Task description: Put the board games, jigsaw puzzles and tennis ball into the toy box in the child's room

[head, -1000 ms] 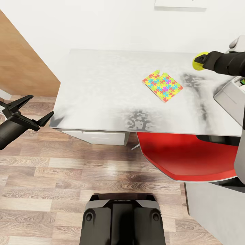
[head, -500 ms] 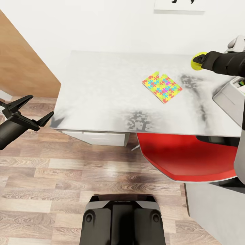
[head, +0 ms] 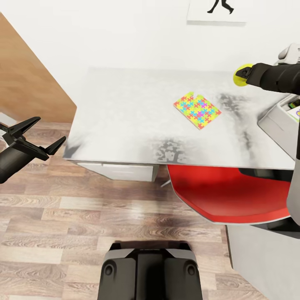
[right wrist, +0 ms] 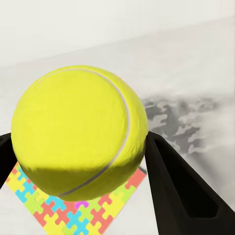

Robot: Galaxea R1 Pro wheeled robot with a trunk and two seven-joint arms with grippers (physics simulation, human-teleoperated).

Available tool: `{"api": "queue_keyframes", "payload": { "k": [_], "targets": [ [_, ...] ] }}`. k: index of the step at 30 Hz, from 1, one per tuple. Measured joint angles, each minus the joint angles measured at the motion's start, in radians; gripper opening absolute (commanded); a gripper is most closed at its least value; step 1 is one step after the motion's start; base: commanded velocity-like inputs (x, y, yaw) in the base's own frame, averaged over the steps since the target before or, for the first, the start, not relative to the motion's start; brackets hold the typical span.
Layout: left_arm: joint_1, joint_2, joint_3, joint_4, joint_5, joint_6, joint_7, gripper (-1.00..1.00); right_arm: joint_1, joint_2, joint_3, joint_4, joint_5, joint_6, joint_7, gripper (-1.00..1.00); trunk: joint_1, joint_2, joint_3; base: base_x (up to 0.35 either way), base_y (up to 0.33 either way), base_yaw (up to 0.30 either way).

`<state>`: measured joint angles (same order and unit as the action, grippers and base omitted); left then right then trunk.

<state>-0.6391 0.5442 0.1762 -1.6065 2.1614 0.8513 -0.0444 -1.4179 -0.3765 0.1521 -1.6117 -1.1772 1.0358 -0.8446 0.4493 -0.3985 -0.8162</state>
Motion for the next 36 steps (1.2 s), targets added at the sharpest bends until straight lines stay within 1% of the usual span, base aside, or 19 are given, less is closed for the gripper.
{"api": "queue_keyframes", "payload": {
  "k": [11, 17, 36],
  "targets": [
    [0.0, 0.0, 0.0, 0.0, 0.0, 0.0, 0.0, 1.0, 0.003, 0.001, 0.004, 0.0, 0.0, 0.001, 0.001, -1.0, 0.0, 0.0, 0.007, 0.0, 0.0, 0.0],
    [0.0, 0.0, 0.0, 0.0, 0.0, 0.0, 0.001, 1.0, 0.004, 0.004, 0.007, 0.0, 0.002, 0.0, 0.019, -1.0, 0.0, 0.0, 0.009, 0.0, 0.0, 0.0],
    [0.0, 0.0, 0.0, 0.0, -0.001, 0.0, 0.001, 1.0, 0.003, 0.005, -0.001, 0.0, 0.004, -0.002, 0.021, -1.0, 0.0, 0.0, 0.038, 0.0, 0.0, 0.0]
  ]
}}
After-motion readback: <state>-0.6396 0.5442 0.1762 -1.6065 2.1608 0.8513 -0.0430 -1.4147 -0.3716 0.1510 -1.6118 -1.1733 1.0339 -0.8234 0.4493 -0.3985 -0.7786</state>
